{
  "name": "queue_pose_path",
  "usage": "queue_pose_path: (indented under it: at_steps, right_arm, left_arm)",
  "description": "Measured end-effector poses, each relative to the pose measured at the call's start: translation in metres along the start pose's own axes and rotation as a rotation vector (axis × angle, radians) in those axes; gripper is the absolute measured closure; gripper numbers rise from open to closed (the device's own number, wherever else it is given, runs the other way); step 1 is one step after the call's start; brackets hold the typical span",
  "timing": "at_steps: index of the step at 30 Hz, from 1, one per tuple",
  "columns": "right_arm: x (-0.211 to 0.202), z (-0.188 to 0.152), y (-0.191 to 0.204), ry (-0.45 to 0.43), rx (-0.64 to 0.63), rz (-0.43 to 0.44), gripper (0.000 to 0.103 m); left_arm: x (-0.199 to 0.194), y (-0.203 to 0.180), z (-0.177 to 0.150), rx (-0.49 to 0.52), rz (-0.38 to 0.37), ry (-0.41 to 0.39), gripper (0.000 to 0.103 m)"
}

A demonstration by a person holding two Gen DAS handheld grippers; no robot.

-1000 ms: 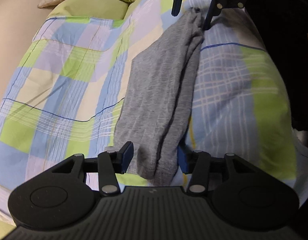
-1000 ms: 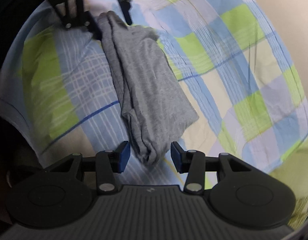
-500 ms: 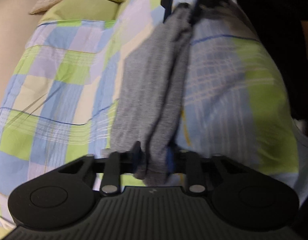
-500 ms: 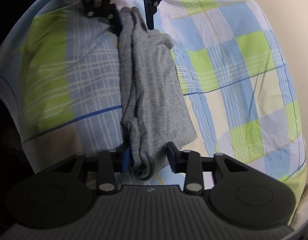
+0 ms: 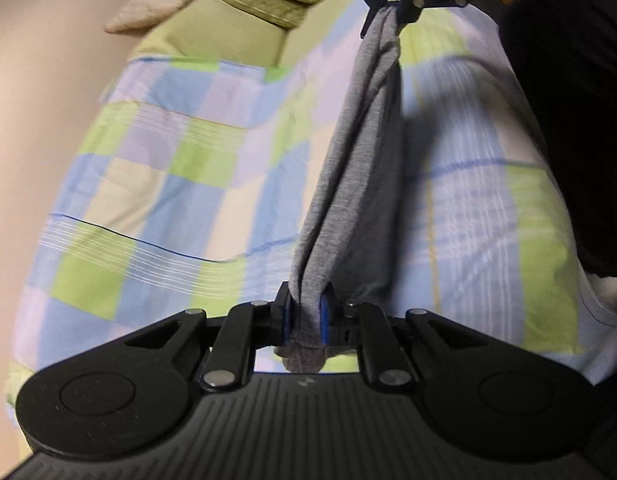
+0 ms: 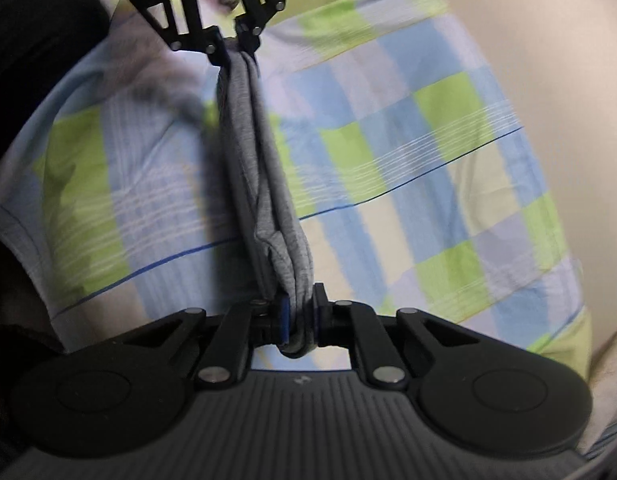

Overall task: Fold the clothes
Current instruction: 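Lift the folded t-shirt with both grippers and carry it to the chair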

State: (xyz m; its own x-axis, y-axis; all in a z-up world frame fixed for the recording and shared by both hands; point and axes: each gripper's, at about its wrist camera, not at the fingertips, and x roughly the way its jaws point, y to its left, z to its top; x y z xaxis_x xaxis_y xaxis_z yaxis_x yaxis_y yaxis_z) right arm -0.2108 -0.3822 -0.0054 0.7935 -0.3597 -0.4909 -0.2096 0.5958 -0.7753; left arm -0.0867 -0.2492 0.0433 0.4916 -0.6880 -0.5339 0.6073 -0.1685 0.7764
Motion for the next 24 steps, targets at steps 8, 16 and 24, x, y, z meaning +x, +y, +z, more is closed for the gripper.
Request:
queue_pose_path:
  at_steps: [8, 16, 24]
  right_arm:
    - [-0.060, -0.003, -0.017, -0.007, 0.058, -0.096, 0.096]
    - [-0.128, -0.024, -0.025, 0.127, 0.168, -0.235, 0.095]
    - [-0.214, -0.074, -0.011, 0.382, 0.346, -0.371, 0.095]
  left_arm:
    - [-0.037, 0.017, 0.047, 0.036, 0.045, -0.077, 0.090]
    - [-0.055, 0.017, 0.115, 0.126, 0.036, -0.293, 0.089]
    - [-0.040, -0.022, 0.224, 0.250, -0.153, -0.572, 0.089]
